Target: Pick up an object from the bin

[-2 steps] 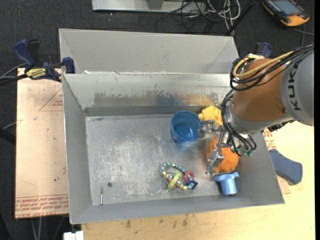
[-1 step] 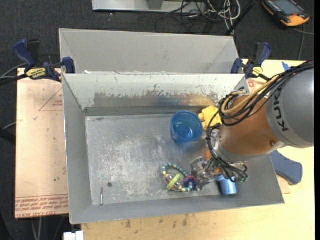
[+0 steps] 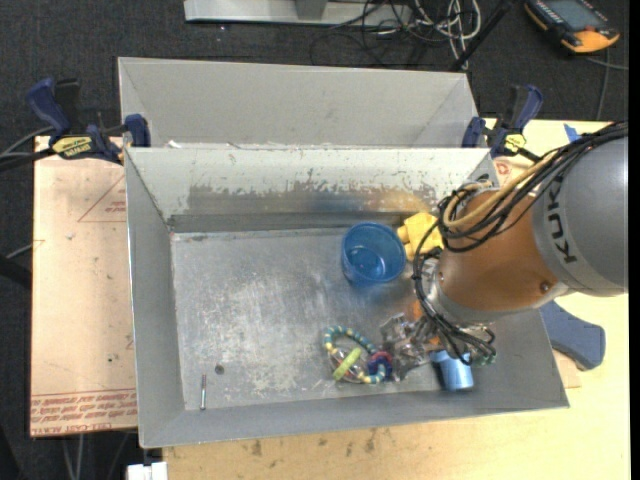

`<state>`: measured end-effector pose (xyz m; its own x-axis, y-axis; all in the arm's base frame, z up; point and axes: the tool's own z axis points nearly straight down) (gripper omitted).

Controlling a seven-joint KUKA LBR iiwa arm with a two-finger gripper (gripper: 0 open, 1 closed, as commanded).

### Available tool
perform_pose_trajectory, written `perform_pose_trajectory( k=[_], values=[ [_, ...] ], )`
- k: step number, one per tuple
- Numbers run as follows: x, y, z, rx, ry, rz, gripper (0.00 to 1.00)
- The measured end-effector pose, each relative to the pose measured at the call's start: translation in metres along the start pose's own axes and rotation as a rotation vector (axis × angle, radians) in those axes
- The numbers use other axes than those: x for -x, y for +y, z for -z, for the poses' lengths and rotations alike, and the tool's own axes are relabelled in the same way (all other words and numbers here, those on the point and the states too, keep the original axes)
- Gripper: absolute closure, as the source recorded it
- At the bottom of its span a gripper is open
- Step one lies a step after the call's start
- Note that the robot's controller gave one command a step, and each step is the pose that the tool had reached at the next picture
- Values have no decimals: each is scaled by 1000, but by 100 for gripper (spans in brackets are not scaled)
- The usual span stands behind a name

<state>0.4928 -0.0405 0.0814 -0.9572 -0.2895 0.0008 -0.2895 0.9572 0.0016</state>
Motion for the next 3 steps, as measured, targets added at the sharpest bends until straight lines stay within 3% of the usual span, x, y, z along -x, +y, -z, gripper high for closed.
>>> perform_pose_trajectory(
  k=[1, 3],
  values=[
    [0, 7, 101, -1, -3, -5, 100],
    [2, 5, 92, -2, -5, 48, 100]
  ],
)
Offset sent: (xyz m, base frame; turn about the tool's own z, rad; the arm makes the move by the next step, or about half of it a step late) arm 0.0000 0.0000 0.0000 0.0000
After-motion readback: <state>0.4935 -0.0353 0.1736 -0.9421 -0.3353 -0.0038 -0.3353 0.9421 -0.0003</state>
